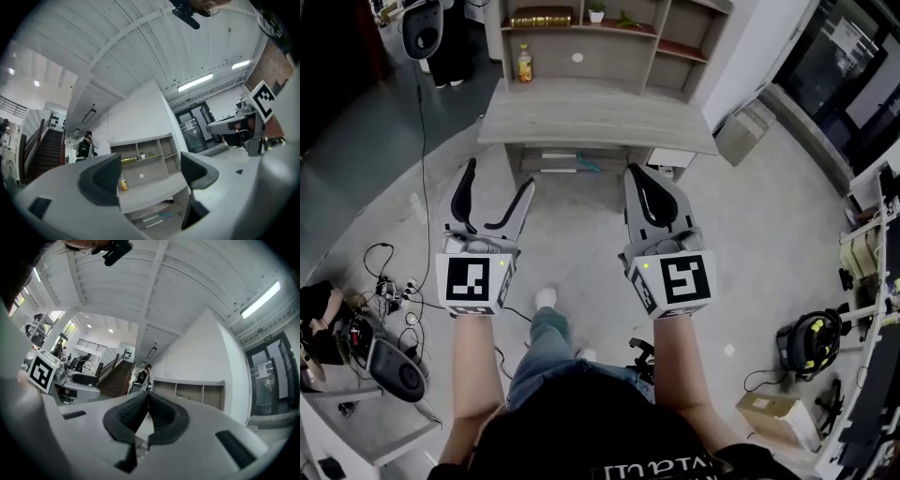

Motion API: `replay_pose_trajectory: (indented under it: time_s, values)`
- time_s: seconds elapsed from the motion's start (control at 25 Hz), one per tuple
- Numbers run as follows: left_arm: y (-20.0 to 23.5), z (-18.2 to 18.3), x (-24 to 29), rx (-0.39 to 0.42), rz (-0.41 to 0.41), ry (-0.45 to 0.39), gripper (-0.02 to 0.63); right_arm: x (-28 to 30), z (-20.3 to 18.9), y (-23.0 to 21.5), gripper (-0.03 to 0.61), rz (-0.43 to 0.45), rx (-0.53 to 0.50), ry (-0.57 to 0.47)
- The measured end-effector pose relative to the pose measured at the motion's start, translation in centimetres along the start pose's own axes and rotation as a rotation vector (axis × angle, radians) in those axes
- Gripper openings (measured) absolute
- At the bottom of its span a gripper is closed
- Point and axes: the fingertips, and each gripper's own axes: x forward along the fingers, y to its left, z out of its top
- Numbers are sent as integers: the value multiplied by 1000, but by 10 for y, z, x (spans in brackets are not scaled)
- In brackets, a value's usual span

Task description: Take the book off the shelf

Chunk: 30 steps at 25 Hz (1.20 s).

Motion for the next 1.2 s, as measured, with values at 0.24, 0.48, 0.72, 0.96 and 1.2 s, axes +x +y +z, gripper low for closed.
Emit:
replay_pose_trajectory:
  time_s: [0.24, 0.48, 0.72, 0.96, 1.2]
  values:
    - [44, -22, 57, -35, 0, 8, 460, 70, -7, -17, 14, -25, 8, -1]
    - [98, -45, 120, -44, -5, -15, 460, 151, -21, -29, 15, -34, -12, 13]
    - [151, -64, 176, -36, 3, -38, 459, 222, -32, -42, 14, -70, -15, 16]
    - [182, -81, 219, -65, -38, -54, 459, 275, -45, -49, 15, -80, -24, 15]
    - [192, -99, 262, -59, -56, -28, 454, 312, -57, -70, 15, -98, -18, 33]
